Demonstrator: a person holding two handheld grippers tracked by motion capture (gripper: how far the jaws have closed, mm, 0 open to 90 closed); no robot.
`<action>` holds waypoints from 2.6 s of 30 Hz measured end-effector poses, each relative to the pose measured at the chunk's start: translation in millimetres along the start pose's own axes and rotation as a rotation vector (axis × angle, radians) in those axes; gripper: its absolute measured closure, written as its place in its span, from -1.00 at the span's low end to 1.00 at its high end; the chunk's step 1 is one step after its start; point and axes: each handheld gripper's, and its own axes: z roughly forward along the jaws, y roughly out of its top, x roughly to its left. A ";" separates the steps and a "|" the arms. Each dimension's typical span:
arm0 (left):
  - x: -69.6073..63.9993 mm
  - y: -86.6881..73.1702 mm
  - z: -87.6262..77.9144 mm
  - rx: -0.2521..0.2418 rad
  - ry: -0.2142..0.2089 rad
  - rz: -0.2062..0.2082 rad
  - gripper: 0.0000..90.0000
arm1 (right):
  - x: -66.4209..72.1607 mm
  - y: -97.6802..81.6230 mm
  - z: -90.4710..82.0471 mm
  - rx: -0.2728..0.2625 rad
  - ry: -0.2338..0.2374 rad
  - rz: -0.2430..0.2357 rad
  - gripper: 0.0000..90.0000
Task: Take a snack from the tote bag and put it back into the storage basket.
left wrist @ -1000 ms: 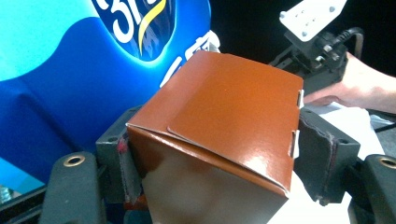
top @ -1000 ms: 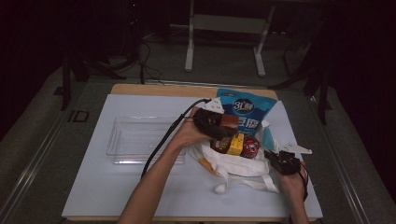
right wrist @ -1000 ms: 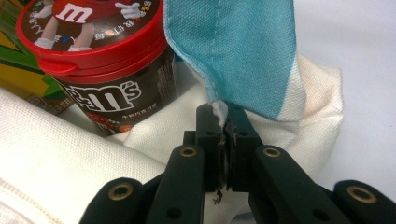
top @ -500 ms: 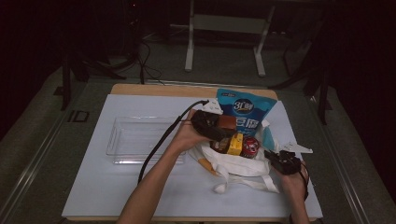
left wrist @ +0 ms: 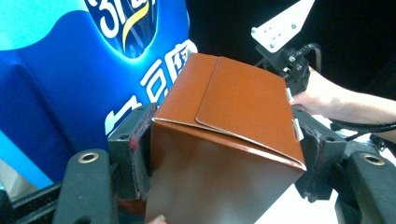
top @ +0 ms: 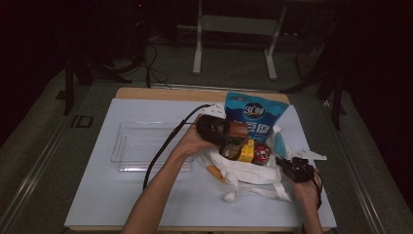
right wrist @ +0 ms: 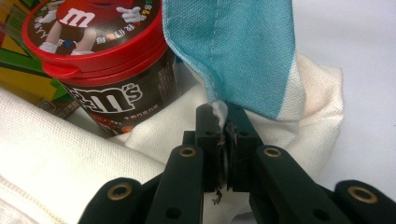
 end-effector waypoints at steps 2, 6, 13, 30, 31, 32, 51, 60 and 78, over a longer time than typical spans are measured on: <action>1.0 -0.9 1.9 -0.011 -0.003 -0.009 -0.28 | 0.1 0.0 0.0 0.000 -0.001 -0.001 0.90; 2.4 -3.2 5.5 -0.026 -0.016 -0.022 -0.31 | 0.2 -0.1 0.0 0.000 -0.001 -0.001 0.90; 6.6 -9.8 9.6 -0.073 -0.041 -0.025 -0.30 | -0.2 -0.1 0.0 -0.001 0.002 -0.002 0.90; 3.0 -9.5 14.1 -0.066 -0.003 0.004 -0.11 | -0.7 -0.6 -0.2 -0.004 0.006 0.003 0.90; 1.7 -8.7 14.2 -0.061 0.002 0.014 -0.10 | -0.8 -0.9 -0.3 -0.005 0.007 0.004 0.90; 0.3 -8.1 14.2 -0.057 0.005 0.019 -0.10 | -0.9 -1.2 -0.3 -0.007 0.007 0.005 0.90; -13.0 14.5 -13.5 -0.098 0.074 0.062 -0.05 | -1.4 -4.2 -0.4 -0.027 0.011 0.017 0.90; -19.1 25.3 -35.3 -0.160 0.067 0.071 -0.05 | -1.3 -4.1 -0.3 -0.026 0.011 0.018 0.90; -33.4 41.2 -58.2 -0.160 0.012 0.083 -0.04 | -1.9 -4.9 -0.3 -0.030 0.013 0.021 0.90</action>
